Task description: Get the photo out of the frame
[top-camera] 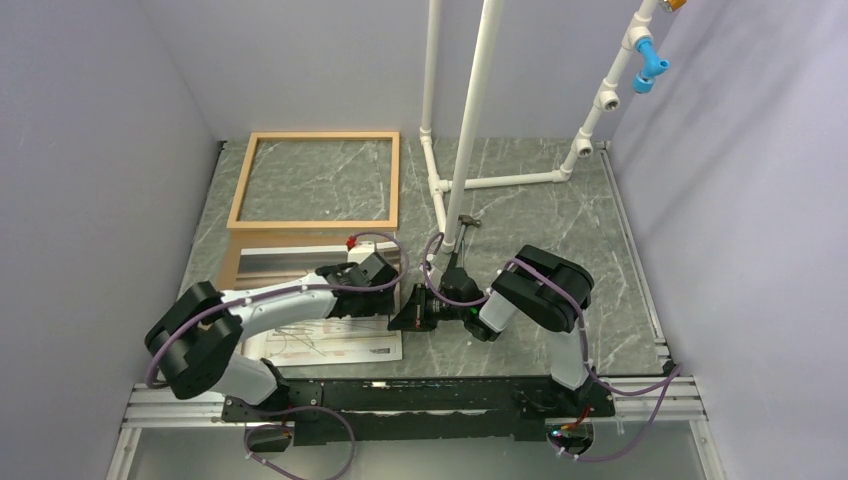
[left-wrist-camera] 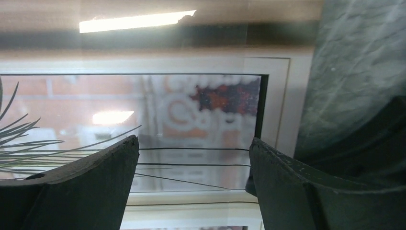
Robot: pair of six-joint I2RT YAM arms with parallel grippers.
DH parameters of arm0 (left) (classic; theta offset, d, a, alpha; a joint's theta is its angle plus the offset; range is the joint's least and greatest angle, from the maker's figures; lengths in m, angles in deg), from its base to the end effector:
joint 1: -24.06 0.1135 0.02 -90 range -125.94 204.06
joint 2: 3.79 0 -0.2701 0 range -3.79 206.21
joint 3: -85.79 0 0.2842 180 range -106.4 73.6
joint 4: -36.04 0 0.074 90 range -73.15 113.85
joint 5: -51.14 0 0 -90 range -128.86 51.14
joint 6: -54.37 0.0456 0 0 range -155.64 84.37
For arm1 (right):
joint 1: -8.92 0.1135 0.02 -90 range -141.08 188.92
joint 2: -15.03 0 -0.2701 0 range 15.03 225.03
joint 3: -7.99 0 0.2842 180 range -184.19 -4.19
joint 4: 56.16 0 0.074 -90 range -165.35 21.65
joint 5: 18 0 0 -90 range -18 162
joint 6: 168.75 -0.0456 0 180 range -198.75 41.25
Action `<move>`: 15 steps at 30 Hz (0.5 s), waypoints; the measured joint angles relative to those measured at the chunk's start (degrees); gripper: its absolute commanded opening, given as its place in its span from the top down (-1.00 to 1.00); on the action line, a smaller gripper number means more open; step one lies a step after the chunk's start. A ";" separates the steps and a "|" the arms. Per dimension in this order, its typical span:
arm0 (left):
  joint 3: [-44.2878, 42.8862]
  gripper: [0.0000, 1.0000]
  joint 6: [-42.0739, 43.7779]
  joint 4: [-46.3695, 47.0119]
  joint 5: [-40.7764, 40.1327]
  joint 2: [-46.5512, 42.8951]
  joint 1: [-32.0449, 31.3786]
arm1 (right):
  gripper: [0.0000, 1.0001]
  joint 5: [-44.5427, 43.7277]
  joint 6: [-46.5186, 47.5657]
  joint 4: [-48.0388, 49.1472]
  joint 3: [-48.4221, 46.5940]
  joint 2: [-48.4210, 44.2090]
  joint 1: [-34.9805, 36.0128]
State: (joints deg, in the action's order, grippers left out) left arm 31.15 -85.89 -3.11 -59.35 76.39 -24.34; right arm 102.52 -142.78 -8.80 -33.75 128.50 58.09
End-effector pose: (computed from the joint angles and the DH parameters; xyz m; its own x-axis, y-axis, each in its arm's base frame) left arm 0.1980 -0.1990 0.1516 -0.8459 -0.1321 -0.5166 -0.0772 0.9890 -0.1264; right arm 0.1916 0.2572 0.0446 -0.9760 0.0550 -0.2105 -0.1753 0.3741 0.9107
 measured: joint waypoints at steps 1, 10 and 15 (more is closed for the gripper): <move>-0.42 -0.78 0.02 -0.70 -0.57 1.18 -0.46 | 1.00 -0.02 0.02 -0.02 0.00 0.00 0.00; -2.91 -0.73 0.00 -4.31 -3.63 4.66 -2.10 | 1.00 -0.22 0.39 -0.26 0.00 -0.15 0.00; -3.65 -0.72 0.00 -4.66 -3.85 5.70 -2.21 | 1.00 -0.81 0.55 -1.27 0.13 -1.01 0.00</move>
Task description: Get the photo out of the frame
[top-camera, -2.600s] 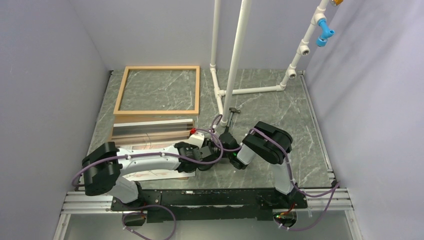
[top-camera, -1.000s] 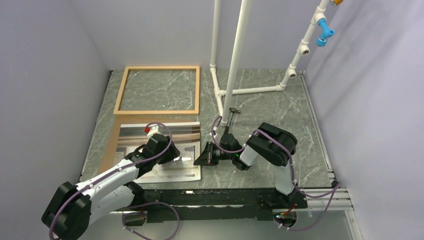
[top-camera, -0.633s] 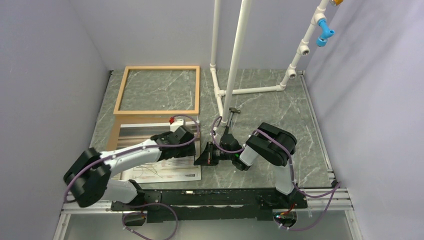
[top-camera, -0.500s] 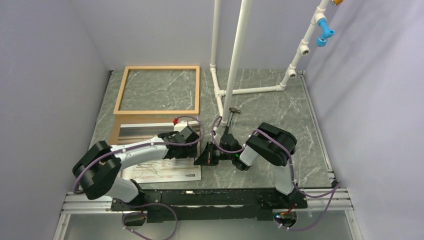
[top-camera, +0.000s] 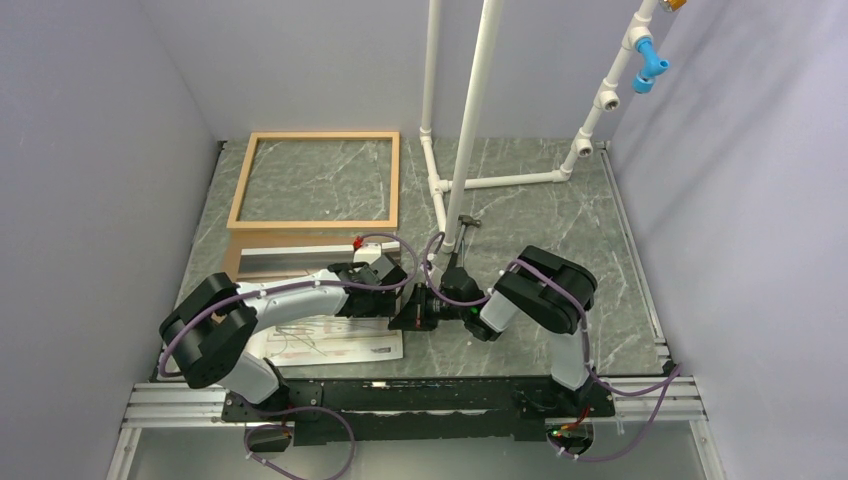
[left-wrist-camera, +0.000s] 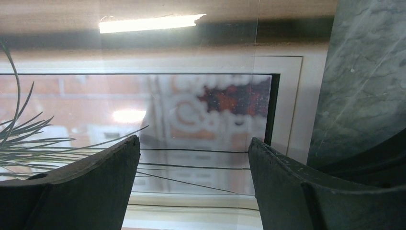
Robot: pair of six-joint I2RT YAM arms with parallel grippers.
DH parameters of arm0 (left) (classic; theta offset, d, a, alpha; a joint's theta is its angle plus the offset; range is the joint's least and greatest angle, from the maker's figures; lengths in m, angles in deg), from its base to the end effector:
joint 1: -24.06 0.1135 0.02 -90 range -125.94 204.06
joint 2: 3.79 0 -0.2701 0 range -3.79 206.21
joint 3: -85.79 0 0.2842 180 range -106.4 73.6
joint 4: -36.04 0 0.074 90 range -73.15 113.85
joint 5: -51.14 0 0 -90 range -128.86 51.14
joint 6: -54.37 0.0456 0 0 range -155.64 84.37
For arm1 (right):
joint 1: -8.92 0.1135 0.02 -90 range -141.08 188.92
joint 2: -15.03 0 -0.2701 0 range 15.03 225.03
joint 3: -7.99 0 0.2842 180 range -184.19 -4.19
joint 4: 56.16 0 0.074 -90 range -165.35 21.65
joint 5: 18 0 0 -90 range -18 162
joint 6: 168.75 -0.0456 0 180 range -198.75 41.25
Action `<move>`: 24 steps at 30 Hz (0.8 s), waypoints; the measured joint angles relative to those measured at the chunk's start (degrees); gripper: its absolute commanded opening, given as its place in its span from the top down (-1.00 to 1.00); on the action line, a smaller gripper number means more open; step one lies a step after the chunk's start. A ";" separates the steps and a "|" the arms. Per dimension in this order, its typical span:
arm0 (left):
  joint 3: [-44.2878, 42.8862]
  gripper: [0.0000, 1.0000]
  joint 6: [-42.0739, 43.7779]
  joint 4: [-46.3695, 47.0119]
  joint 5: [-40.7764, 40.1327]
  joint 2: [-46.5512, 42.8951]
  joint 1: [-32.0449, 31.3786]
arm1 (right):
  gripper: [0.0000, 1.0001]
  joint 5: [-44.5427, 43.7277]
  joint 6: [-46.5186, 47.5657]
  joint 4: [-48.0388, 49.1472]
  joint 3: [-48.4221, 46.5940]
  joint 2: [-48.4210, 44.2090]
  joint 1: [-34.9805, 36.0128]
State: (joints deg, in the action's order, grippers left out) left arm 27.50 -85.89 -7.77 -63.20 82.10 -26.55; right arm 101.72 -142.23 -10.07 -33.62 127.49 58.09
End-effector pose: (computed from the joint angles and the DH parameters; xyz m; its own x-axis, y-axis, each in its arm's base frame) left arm 0.1981 -0.2117 0.1417 -0.8619 -0.0544 -0.5042 -0.0657 0.9978 0.0046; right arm 0.1918 0.2566 0.0471 -0.9736 0.0618 -0.2197 -0.1798 0.3850 0.9052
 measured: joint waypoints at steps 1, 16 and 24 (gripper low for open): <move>0.00 -0.72 -0.02 0.07 0.00 0.02 0.00 | 1.00 -0.20 0.09 -0.35 0.09 -0.39 0.00; 0.13 -0.71 -0.22 0.39 -0.68 -0.22 -0.11 | 1.00 -2.49 1.20 -4.04 2.75 -5.86 0.00; 0.26 -0.71 -0.22 0.28 -1.07 -0.31 -0.11 | 1.00 -3.34 2.51 -6.25 4.35 -9.18 0.00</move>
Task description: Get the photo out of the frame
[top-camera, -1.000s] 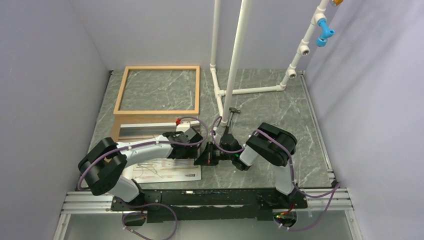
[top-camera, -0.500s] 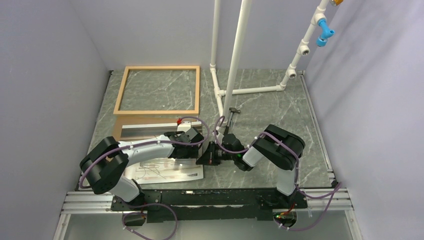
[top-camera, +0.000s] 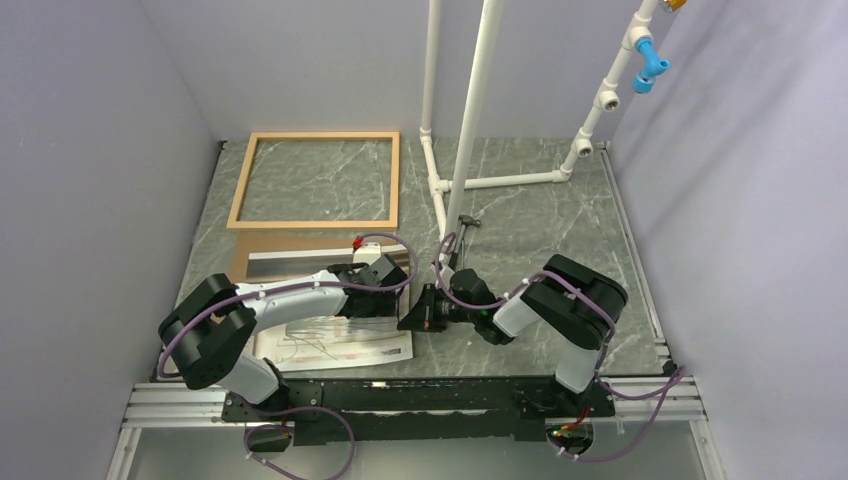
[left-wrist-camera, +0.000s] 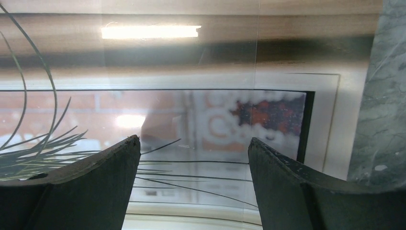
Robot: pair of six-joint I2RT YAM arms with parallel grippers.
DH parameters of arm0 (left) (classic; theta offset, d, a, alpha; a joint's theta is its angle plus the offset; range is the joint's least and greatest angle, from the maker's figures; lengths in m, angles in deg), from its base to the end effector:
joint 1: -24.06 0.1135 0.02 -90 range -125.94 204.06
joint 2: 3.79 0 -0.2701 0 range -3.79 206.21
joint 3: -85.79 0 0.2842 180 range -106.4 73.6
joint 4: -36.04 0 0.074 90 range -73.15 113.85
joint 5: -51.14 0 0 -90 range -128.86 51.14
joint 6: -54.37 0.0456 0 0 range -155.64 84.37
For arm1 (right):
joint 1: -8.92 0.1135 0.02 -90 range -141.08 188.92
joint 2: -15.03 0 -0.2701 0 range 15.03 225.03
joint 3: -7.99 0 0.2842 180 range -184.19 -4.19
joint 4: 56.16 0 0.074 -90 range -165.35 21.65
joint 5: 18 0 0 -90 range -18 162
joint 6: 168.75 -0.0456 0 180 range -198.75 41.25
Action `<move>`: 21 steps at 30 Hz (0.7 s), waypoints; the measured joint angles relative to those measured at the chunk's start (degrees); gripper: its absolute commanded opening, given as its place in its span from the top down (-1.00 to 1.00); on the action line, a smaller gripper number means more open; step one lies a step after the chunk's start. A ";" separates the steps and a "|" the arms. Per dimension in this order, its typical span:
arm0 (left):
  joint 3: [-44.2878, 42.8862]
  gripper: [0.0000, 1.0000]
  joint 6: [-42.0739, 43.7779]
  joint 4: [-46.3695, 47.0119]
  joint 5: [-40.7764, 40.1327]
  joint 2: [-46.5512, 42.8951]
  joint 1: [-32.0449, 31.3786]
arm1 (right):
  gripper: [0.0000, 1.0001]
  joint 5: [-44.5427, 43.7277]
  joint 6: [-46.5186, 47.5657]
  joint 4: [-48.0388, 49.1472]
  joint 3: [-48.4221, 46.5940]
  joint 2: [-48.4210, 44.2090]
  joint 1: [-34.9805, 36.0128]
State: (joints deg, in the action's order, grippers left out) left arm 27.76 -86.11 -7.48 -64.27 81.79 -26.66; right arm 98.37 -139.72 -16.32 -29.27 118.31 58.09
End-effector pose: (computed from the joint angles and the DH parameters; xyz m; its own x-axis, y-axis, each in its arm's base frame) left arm 0.1978 -0.2109 0.1424 -0.8525 -0.0583 -0.5195 -0.0731 0.9973 0.0080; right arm 0.1812 0.2407 0.0660 -0.9606 0.0865 -0.2641 -0.2032 0.4298 0.8798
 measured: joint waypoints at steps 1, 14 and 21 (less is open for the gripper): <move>0.04 -0.71 0.00 0.02 0.00 -0.02 0.00 | 1.00 -0.26 0.24 -0.52 0.33 -0.74 0.00; 0.85 -0.72 0.02 0.20 -0.22 -0.74 -0.11 | 1.00 -4.83 9.07 -19.85 4.68 -22.60 -0.07; 0.85 -0.72 0.04 0.24 -0.96 -0.74 -0.11 | 1.00 -9.22 15.50 -38.32 5.03 -39.58 -1.16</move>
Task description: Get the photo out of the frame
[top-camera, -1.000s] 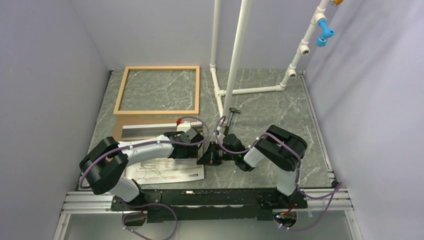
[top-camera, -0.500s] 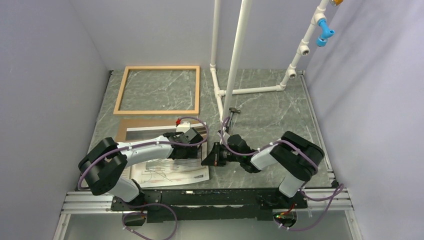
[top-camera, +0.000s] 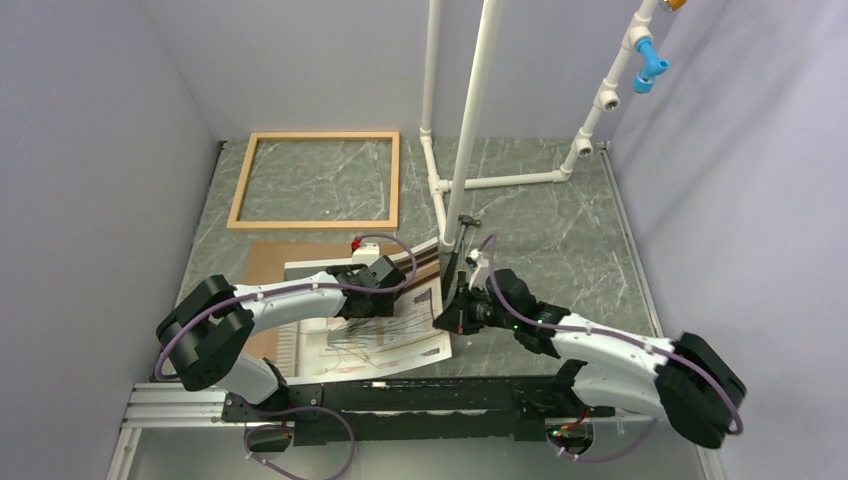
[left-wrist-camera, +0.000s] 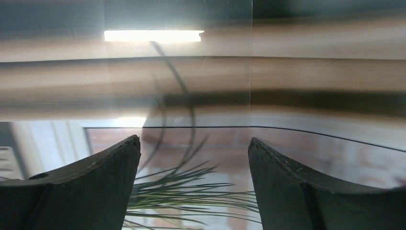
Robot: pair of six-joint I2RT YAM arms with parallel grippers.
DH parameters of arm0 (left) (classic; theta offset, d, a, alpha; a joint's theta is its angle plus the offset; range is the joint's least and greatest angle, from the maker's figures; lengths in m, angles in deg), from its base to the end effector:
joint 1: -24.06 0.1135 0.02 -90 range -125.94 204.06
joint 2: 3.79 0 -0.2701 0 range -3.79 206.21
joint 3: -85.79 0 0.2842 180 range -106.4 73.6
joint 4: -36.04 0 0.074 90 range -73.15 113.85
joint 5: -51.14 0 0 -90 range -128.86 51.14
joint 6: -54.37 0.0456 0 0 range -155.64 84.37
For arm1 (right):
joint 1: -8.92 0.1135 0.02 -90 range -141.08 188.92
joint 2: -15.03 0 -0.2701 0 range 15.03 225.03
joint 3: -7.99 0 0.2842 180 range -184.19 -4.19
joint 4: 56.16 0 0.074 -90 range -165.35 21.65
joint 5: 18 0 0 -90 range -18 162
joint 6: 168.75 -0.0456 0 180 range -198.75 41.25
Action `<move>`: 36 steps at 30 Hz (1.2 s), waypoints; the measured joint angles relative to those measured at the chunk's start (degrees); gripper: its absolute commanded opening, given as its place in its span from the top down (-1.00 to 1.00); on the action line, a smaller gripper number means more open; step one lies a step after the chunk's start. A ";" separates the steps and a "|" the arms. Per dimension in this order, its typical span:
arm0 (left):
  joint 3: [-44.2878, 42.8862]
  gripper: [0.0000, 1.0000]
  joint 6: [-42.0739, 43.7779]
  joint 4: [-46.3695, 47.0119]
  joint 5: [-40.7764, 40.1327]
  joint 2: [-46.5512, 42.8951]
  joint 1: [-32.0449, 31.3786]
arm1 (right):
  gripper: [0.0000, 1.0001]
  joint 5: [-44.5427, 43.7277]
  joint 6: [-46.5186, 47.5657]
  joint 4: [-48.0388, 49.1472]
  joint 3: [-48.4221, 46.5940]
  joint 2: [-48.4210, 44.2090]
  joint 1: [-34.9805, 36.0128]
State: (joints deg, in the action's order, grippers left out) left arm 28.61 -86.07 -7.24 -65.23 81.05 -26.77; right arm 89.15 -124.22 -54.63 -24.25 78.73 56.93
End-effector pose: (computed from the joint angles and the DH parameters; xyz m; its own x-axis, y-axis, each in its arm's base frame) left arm 0.1957 -0.2081 0.1420 -0.8451 -0.0563 -0.5316 -0.0762 0.9970 0.0156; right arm 0.1537 0.1908 0.1487 -0.8623 0.0602 -0.5029 -0.3800 0.5795 0.7210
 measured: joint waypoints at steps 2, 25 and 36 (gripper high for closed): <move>0.00 -0.72 0.00 0.02 -0.07 0.04 0.00 | 1.00 -1.27 1.57 -5.79 -0.02 -5.33 -1.11; -5.46 -0.91 1.97 -5.51 4.94 -8.76 0.02 | 1.00 -23.28 13.09 -59.43 -36.44 -28.57 -7.06; -15.52 -0.94 3.19 -9.68 7.96 -31.41 1.07 | 1.00 -22.01 19.34 -67.93 -65.42 -17.16 -7.10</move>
State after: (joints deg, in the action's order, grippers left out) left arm 13.09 -82.88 -16.93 -57.27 49.64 -25.70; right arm 67.14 -104.88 -122.56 -89.66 61.57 49.83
